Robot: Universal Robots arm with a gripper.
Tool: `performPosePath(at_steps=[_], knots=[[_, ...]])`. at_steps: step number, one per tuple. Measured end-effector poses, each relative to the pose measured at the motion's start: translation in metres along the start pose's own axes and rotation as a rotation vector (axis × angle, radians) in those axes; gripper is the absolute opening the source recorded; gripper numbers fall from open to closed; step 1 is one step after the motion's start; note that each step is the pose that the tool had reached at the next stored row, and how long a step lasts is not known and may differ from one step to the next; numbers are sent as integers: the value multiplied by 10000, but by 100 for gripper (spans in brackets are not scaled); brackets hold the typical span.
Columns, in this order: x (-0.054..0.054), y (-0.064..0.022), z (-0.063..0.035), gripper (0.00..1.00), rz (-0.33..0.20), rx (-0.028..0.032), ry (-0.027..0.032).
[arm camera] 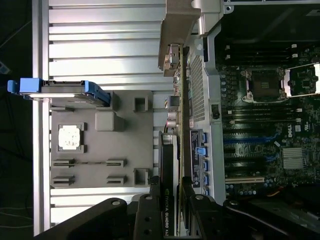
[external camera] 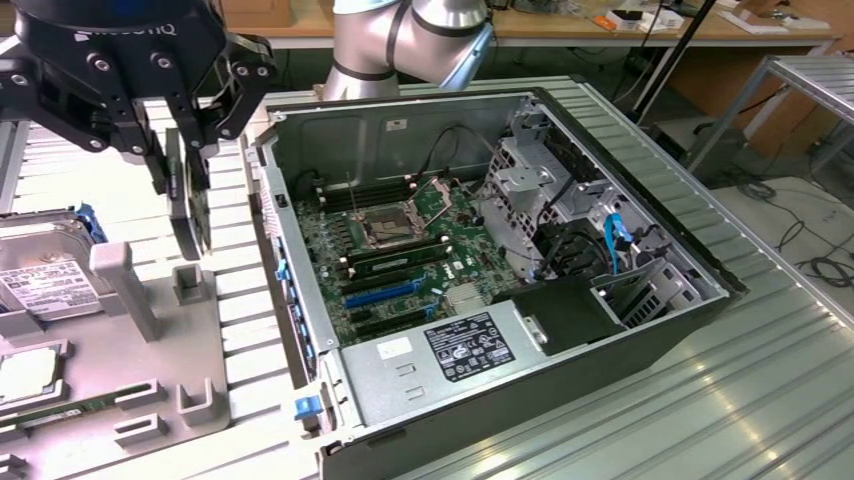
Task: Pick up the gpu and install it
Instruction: 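Pick up the gpu and move the gpu toward the slot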
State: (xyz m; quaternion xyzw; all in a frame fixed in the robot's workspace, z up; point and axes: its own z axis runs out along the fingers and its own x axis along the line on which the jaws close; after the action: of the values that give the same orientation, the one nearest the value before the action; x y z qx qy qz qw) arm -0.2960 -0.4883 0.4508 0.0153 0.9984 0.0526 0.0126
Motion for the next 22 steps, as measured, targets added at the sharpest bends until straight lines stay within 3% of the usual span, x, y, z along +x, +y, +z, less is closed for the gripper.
performPosePath(at_steps=[22], knots=[[-145, 4, 4, 27, 0, 1, 0]])
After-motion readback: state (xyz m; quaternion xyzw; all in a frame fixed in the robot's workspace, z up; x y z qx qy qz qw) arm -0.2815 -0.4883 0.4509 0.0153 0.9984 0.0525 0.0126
